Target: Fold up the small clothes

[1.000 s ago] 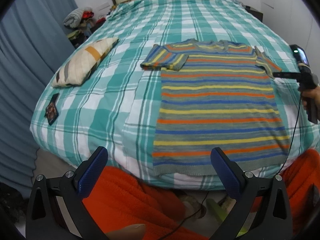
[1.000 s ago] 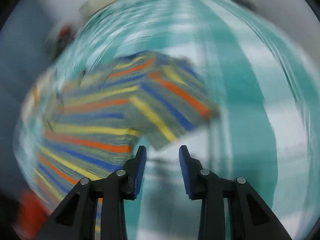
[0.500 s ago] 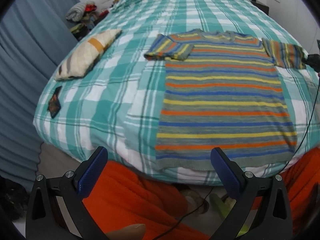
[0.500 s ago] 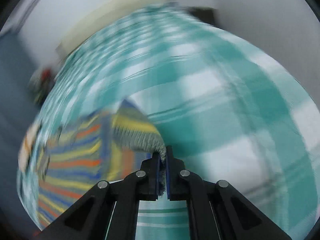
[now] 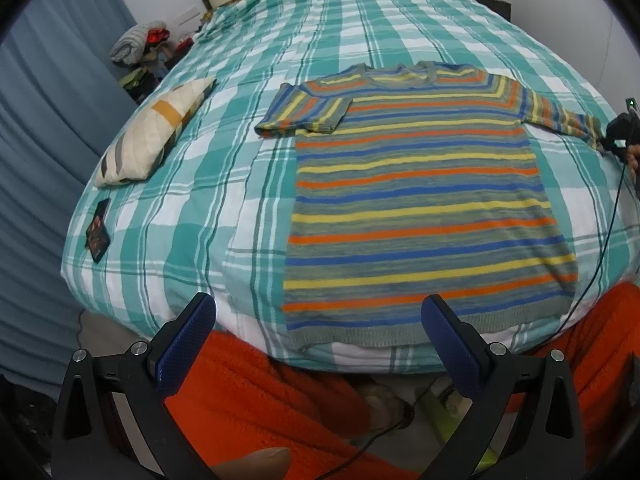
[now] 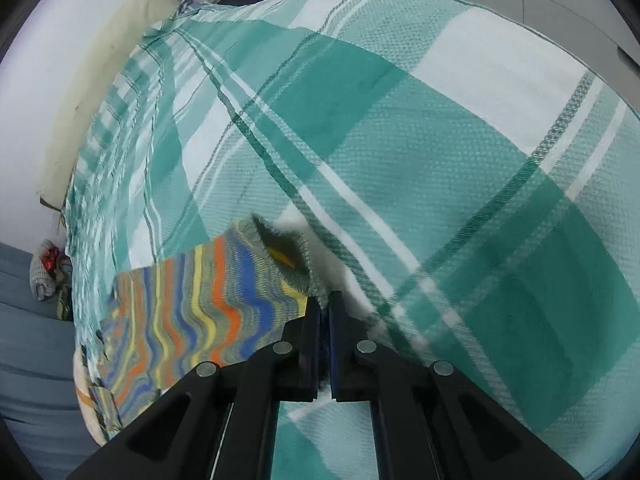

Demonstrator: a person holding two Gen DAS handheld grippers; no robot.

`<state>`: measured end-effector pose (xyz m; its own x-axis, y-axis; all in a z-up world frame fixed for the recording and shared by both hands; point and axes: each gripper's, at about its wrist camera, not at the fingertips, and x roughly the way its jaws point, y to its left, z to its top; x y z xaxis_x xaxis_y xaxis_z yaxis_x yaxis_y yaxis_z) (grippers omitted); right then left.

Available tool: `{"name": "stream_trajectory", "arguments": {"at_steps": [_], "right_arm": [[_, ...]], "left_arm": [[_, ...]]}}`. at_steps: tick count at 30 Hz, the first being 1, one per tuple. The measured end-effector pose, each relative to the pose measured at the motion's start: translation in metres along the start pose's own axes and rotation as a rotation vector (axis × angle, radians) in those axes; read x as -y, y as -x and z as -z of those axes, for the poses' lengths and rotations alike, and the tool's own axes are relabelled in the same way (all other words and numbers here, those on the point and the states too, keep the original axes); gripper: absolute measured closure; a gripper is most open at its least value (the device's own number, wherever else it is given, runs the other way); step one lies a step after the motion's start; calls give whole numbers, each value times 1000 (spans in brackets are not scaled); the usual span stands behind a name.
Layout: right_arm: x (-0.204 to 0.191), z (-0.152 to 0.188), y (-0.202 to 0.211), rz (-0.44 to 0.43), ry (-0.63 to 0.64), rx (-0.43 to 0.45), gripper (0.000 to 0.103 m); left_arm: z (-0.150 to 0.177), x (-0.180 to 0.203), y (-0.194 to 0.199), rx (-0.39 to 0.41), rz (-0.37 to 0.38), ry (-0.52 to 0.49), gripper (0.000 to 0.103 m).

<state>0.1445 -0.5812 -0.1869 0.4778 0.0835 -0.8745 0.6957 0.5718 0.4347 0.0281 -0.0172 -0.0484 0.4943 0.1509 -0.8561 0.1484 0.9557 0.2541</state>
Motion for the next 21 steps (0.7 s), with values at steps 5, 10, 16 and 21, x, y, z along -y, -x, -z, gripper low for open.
{"name": "stream_trajectory", "arguments": {"at_steps": [5, 10, 16, 21], "right_arm": [[-3, -2, -3, -53, 24, -12, 99], [24, 2, 17, -185, -65, 31, 59], [24, 27, 12, -255, -27, -4, 59], [5, 37, -2, -191, 76, -20, 100]], "left_arm": [[2, -1, -2, -6, 6, 3, 1], [1, -3, -5, -10, 9, 16, 1], [-2, 6, -11, -23, 46, -3, 1], [-1, 8, 0, 12, 32, -25, 0]]}}
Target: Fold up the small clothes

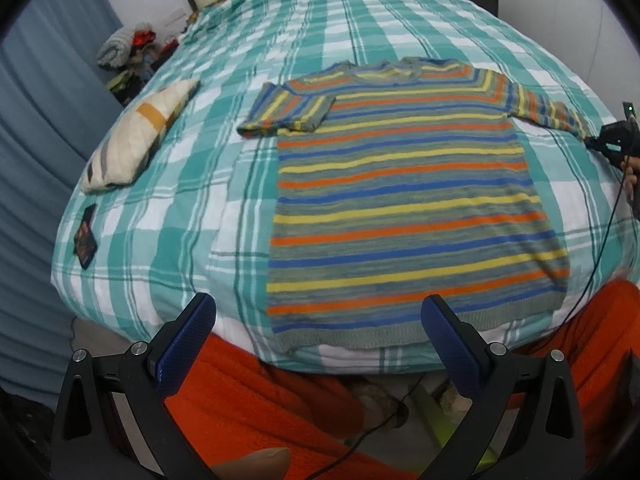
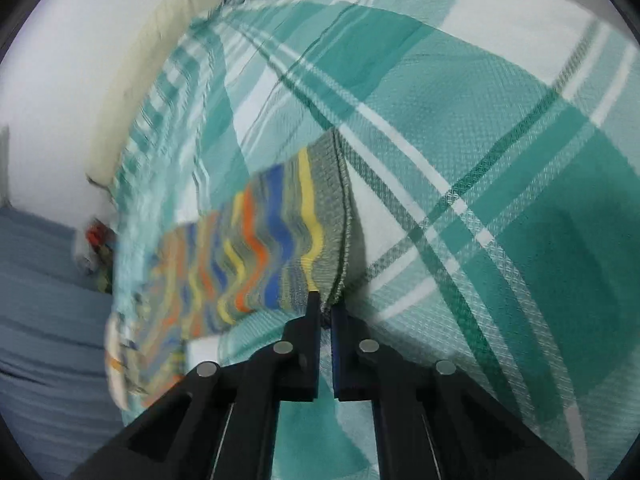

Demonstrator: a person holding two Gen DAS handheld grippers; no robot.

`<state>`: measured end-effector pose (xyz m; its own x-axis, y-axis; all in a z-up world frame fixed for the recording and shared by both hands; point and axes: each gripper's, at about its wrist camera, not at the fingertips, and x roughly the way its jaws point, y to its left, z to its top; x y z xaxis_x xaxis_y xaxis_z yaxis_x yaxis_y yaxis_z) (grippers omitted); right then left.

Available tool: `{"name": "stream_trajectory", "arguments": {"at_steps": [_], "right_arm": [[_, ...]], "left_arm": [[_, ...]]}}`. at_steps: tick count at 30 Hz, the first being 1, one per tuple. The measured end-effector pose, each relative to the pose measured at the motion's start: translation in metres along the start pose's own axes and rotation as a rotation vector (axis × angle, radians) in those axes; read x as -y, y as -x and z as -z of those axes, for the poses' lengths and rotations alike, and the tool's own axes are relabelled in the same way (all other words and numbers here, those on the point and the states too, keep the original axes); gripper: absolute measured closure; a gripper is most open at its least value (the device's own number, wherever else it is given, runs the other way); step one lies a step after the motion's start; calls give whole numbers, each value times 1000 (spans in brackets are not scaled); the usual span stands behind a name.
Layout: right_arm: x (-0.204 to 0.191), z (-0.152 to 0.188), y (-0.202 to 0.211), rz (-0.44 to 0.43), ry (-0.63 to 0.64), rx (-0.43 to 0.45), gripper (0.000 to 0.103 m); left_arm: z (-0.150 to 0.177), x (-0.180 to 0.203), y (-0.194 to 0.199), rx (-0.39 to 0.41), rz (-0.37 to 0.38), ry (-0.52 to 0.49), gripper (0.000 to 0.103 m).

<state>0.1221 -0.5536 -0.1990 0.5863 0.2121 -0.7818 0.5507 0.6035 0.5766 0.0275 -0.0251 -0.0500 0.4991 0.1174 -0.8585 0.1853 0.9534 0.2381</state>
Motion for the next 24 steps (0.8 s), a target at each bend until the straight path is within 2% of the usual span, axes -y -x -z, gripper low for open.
{"name": "stream_trajectory", "arguments": {"at_steps": [2, 5, 10, 11, 12, 14, 15, 16, 17, 19, 20, 22, 24], "right_arm": [[-3, 2, 12, 94, 30, 22, 100], [3, 2, 17, 198, 47, 27, 100], [-3, 1, 7, 275, 75, 28, 101], [-5, 2, 7, 287, 91, 37, 98], [-7, 1, 8, 285, 104, 44, 92], [-8, 8, 17, 287, 120, 57, 66], [-11, 14, 26, 312, 139, 79, 57], [-13, 21, 36, 342, 163, 104, 41], [-16, 31, 49, 378, 194, 138, 38], [-23, 57, 71, 396, 261, 169, 38], [-26, 68, 77, 390, 285, 168, 38], [-33, 101, 89, 372, 332, 161, 38], [-39, 128, 93, 331, 353, 146, 38]], "left_arm": [[2, -8, 0, 7, -21, 21, 0], [4, -18, -14, -45, 12, 66, 1], [8, -27, -23, -50, 25, 85, 0], [10, -28, -24, -42, 20, 83, 0], [12, -30, -27, -35, 11, 78, 0], [18, -37, -35, -31, -22, 65, 0], [20, -40, -38, -32, -35, 60, 0], [22, -42, -42, -36, -44, 53, 0], [21, -47, -50, -49, -57, 41, 0], [13, -55, -57, -47, -47, 37, 0], [4, -60, -59, -28, -33, 37, 0], [-24, -69, -57, 61, -30, 40, 0], [-61, -72, -59, 205, -51, 27, 1]]}}
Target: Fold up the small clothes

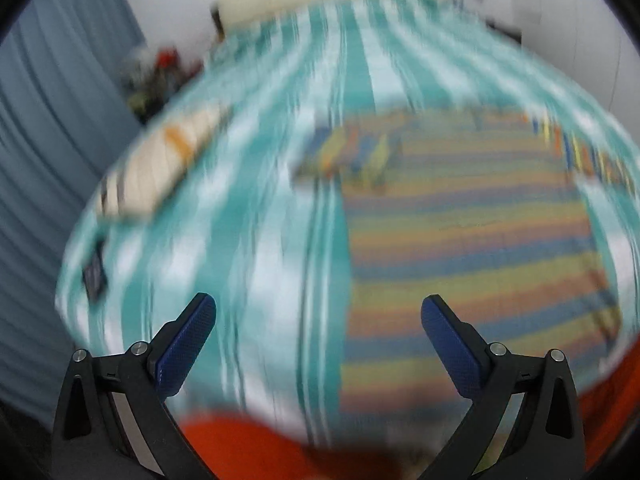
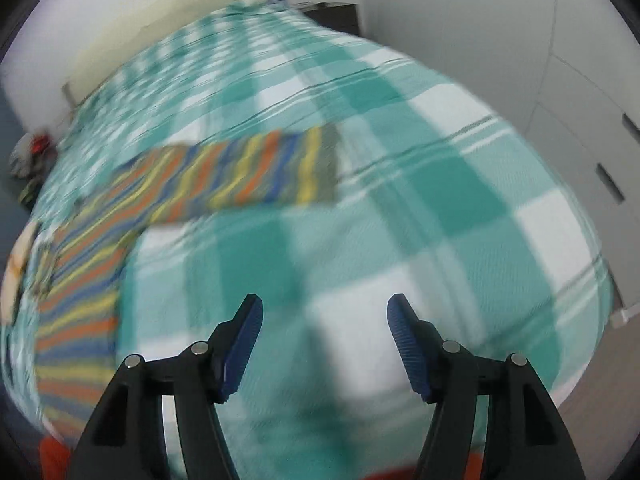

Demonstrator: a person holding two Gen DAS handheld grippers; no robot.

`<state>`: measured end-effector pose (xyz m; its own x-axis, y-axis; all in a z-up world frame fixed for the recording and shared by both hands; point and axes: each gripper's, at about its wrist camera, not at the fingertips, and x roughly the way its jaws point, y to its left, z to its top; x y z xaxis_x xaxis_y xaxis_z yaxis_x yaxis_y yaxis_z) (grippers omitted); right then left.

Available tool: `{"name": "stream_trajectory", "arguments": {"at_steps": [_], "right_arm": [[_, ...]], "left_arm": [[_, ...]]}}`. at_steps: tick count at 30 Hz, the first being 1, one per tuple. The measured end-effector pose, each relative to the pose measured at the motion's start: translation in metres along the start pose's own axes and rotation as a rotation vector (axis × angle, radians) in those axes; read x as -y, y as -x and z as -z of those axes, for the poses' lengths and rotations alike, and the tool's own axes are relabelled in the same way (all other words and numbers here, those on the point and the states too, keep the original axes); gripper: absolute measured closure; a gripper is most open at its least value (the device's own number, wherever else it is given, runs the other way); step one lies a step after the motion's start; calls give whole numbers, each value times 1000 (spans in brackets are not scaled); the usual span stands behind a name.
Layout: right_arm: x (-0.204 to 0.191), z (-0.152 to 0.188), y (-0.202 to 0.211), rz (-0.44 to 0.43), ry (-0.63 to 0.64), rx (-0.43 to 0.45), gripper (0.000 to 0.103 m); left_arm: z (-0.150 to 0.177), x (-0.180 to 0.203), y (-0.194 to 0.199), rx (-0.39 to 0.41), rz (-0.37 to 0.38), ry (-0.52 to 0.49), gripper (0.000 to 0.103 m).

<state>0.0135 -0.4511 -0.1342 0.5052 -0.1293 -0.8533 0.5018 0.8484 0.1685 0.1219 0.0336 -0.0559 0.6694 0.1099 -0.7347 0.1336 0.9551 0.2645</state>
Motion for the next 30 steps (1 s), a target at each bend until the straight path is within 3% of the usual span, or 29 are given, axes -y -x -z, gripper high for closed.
{"name": "stream_trajectory", "arguments": {"at_steps": [2, 5, 8, 11, 13, 14, 15, 17, 21, 23, 24, 27, 30], "right_arm": [[-21, 25, 6, -52, 18, -9, 38], [-49, 54, 9, -113, 24, -10, 38], [-72, 74, 5, -172, 19, -27, 38], [-93, 88, 4, -205, 53, -51, 38], [-101, 94, 7, -196, 101, -47, 38], [-104, 97, 10, -188, 123, -43, 38], [-104, 97, 10, -185, 127, -40, 38], [-104, 99, 13, -181, 127, -33, 38], [-98, 99, 20, -170, 118, 4, 38], [-97, 99, 22, -164, 122, 12, 38], [-98, 100, 22, -163, 128, 13, 38], [-103, 102, 19, -168, 146, 11, 38], [-111, 103, 13, -175, 166, -4, 38]], "left_arm": [[-28, 11, -29, 35, 24, -72, 0], [-63, 42, -95, -8, 109, -227, 1], [-79, 71, -147, -25, 113, -363, 2], [-87, 89, -185, -60, 109, -450, 20], [-89, 91, -209, -132, 134, -445, 35], [-88, 90, -223, -184, 157, -423, 54], [-89, 85, -228, -210, 192, -387, 78], [-96, 71, -229, -222, 230, -296, 99], [-123, -19, -204, -132, 300, 72, 100], [-128, -79, -199, -101, 288, 275, 100], [-124, -125, -198, -91, 256, 426, 100], [-101, -198, -212, -129, 136, 628, 101], [-69, -229, -228, -206, 76, 688, 101]]}}
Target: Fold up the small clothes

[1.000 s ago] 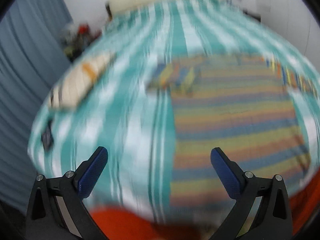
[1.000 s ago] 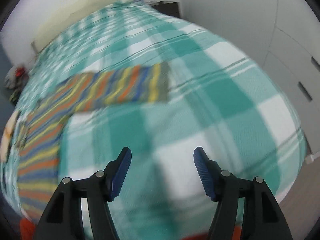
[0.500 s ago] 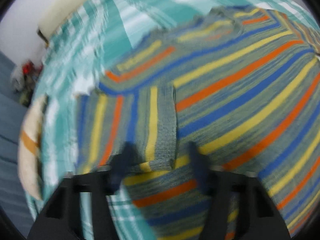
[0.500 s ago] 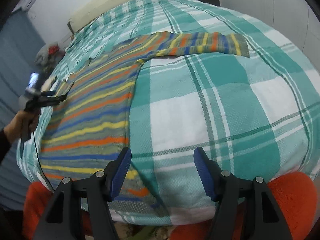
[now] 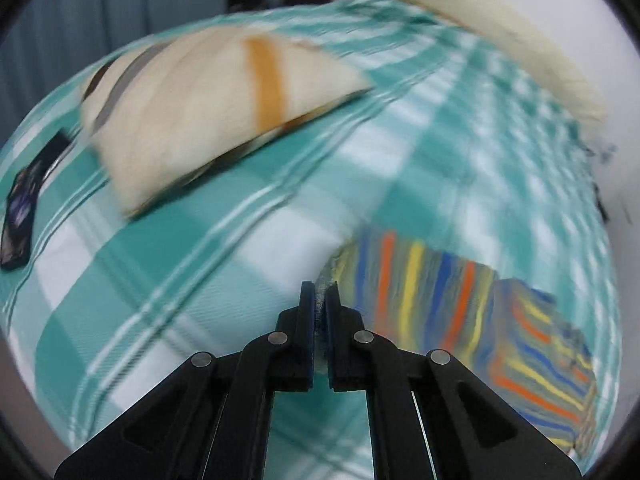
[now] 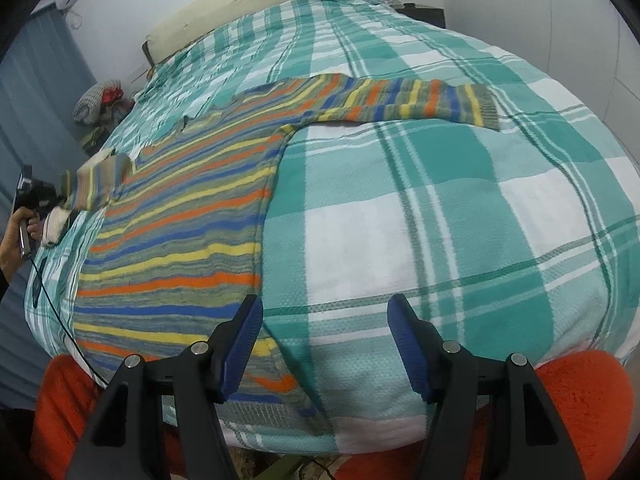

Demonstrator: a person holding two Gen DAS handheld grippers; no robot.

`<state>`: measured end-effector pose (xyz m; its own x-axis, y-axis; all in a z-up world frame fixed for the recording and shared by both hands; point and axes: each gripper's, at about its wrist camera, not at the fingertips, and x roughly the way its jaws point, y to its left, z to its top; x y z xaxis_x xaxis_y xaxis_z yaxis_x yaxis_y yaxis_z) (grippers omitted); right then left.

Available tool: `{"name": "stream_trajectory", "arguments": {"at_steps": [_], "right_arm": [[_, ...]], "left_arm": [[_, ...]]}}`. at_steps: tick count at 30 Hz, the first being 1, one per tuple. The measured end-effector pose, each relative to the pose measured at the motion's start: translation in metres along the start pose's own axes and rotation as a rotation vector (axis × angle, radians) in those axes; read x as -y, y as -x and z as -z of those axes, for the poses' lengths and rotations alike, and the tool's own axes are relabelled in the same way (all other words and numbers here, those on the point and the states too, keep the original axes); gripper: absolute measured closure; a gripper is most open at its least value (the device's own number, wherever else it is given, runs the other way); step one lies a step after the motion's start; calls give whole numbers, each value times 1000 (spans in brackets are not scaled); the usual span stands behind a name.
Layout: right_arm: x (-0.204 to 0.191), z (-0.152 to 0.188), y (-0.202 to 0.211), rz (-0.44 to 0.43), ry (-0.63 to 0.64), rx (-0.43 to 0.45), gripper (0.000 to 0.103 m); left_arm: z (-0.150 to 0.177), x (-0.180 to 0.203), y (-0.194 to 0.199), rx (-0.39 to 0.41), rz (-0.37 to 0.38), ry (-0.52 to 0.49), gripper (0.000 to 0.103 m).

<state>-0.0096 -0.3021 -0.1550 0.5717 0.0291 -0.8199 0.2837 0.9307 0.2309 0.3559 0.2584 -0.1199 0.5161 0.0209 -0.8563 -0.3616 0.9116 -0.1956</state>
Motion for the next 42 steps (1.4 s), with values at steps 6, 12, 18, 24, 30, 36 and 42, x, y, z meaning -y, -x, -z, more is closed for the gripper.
{"name": "stream_trajectory", "arguments": {"at_steps": [6, 12, 18, 24, 30, 36, 42], "right_arm": [[-14, -3, -10, -11, 38, -19, 38], [-17, -1, -12, 2, 46, -19, 38], [-12, -2, -10, 17, 37, -11, 38], [1, -3, -4, 64, -4, 24, 33], [19, -3, 0, 146, -77, 56, 18], [8, -10, -5, 120, -31, 58, 18], [-45, -25, -13, 27, 193, 52, 18]], "left_arm": [[25, -15, -14, -41, -12, 35, 101], [30, -39, -32, -77, -74, 58, 102], [44, -28, -37, -61, -147, -12, 101], [51, -48, -15, -39, -190, 78, 29], [95, -45, 44, 55, -94, -15, 18], [176, 19, 92, 47, 56, -240, 18], [262, 99, 110, 6, 188, -482, 15]]}}
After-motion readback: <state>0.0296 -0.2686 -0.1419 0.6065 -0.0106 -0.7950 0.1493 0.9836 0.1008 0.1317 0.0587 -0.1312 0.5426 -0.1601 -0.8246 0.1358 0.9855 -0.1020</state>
